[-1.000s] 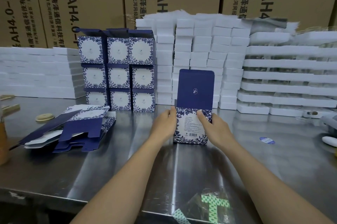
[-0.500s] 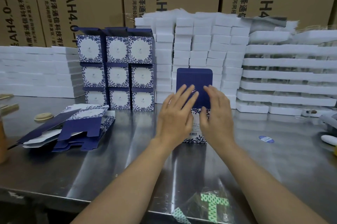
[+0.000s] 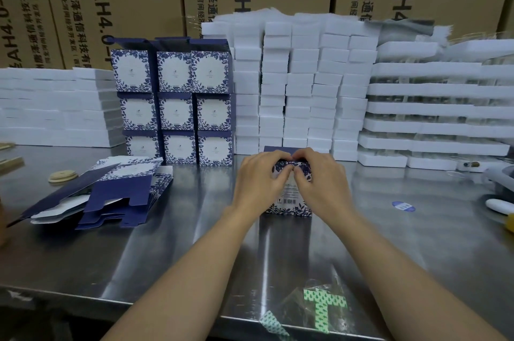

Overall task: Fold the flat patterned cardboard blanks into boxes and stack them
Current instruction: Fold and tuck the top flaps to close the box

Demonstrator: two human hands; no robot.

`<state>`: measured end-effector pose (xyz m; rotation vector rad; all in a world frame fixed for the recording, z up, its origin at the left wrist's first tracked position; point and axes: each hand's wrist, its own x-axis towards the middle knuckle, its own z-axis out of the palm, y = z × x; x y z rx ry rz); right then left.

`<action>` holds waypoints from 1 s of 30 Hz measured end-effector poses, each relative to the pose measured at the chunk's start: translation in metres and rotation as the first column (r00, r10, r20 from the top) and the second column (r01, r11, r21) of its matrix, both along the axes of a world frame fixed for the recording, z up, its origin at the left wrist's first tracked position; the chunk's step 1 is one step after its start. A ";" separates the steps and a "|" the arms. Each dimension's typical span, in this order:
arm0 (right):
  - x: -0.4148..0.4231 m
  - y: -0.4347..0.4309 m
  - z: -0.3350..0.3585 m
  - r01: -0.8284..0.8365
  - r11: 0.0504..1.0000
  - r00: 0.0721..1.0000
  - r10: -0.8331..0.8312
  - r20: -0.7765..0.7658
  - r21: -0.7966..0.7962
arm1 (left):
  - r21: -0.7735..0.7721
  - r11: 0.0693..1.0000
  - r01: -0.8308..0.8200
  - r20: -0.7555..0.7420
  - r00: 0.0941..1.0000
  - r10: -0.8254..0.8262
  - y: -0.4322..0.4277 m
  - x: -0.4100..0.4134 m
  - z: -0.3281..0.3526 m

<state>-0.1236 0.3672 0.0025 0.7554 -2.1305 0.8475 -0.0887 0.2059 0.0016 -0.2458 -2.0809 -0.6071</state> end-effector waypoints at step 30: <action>-0.006 0.006 0.001 -0.157 0.974 0.986 0.163 0.029 -0.162 | 0.332 0.927 0.174 0.147 0.961 -0.233 -0.017 0.000 0.014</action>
